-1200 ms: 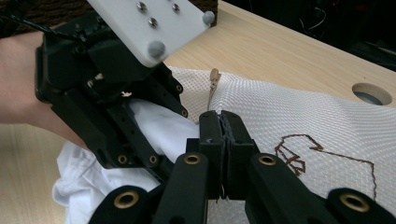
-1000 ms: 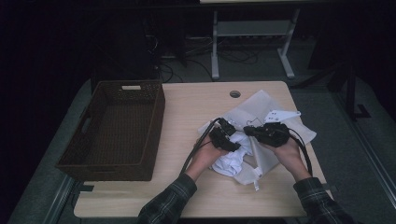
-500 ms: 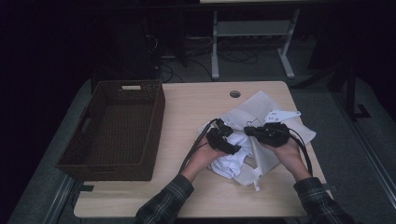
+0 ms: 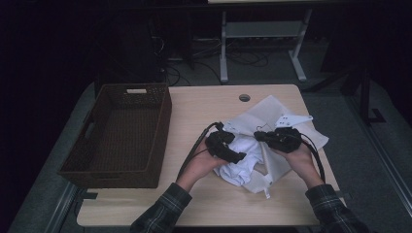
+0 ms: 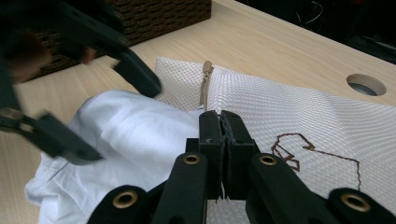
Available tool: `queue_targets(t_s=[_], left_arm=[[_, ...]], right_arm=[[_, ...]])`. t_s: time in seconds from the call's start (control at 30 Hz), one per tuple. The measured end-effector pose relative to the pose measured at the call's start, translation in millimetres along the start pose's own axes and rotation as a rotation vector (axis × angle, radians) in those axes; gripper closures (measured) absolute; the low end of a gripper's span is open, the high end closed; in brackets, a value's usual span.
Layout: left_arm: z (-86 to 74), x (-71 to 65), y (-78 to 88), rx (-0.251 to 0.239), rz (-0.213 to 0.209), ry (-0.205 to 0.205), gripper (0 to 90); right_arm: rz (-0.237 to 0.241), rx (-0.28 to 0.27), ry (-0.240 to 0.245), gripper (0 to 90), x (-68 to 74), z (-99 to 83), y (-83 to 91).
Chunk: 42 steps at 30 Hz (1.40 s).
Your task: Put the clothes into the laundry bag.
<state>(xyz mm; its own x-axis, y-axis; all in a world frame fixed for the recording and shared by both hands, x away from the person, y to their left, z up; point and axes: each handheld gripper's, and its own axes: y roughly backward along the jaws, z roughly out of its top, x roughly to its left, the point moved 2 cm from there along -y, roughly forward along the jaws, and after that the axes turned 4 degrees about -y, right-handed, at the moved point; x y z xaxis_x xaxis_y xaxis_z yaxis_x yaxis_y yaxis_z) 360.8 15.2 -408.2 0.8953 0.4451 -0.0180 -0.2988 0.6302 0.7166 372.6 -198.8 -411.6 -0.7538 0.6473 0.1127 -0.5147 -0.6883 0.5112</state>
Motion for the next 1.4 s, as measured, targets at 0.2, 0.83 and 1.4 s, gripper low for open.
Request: queue_targets(t_s=[0.2,0.83,1.4], left_arm=[[-3.8,-19.3,14.7,-0.015,-0.019,-0.037,25.4],[-41.5,-39.0,-35.0,0.096,-0.088,-0.058,22.0],[-44.8,-46.6,-39.1,0.115,-0.004,-0.112,32.8]], right_arm=[[0.002,0.008,0.004,87.2,0.4,-0.8,-2.8],[0.019,0.039,0.005,85.9,4.4,-4.8,-10.8],[0.064,0.102,-0.058,53.7,20.0,-28.2,12.6]])
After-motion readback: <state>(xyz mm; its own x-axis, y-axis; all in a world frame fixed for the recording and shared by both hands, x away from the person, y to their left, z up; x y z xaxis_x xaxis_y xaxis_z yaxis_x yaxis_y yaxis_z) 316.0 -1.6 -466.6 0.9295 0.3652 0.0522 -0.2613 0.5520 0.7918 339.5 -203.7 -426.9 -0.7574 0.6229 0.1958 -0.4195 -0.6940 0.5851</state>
